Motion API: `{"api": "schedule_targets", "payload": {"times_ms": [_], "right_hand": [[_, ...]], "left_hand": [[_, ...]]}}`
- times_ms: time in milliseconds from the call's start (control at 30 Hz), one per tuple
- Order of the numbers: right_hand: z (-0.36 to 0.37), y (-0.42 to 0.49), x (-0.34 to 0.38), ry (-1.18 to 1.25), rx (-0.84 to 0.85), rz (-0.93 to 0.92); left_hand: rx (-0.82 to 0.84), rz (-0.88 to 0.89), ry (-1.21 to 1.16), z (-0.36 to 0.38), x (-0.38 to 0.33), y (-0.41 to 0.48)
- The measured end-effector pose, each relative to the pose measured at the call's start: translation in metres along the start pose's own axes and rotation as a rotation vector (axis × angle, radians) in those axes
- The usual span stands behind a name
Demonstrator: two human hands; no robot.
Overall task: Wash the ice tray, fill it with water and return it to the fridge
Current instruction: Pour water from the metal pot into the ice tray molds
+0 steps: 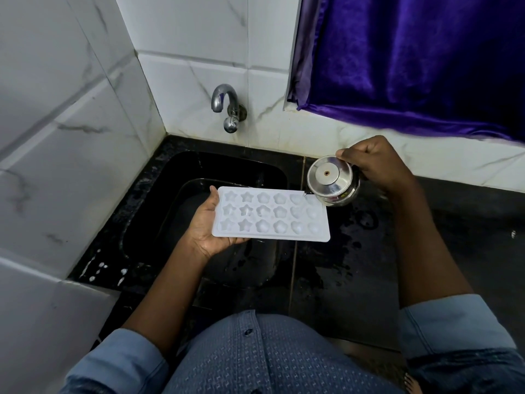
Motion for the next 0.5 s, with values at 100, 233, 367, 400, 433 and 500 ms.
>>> {"api": "schedule_targets", "payload": {"times_ms": [100,233,367,400,433,500], "right_hand": [[0.0,0.001,0.001,-0.001,-0.006,-0.003],[-0.001,0.002,-0.002,0.018,-0.008,-0.002],[-0.005,0.004,-0.01,0.043,-0.029,0.025],[-0.006,0.004,-0.013,0.043,-0.036,0.034],[-0.007,0.004,-0.015,0.041,-0.044,0.044],[-0.009,0.003,-0.018,0.033,-0.053,0.056]], "left_hand": [[-0.009,-0.007,-0.008,0.0,0.001,-0.001],[-0.015,-0.009,-0.008,0.001,0.0,-0.001],[-0.017,-0.002,0.003,0.0,-0.002,-0.001],[-0.018,0.0,0.003,0.0,-0.003,-0.001],[-0.019,0.003,-0.001,0.0,-0.003,-0.002],[-0.024,0.008,-0.007,0.001,-0.004,-0.002]]}}
Point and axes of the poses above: each hand's wrist, its own y-axis towards the middle knuckle, its own z-axis out of the palm, x = y × z, the point moved 9 cm from there along y, towards the middle knuckle, and after that the axes turned 14 degrees about z, right-handed, at the moved point
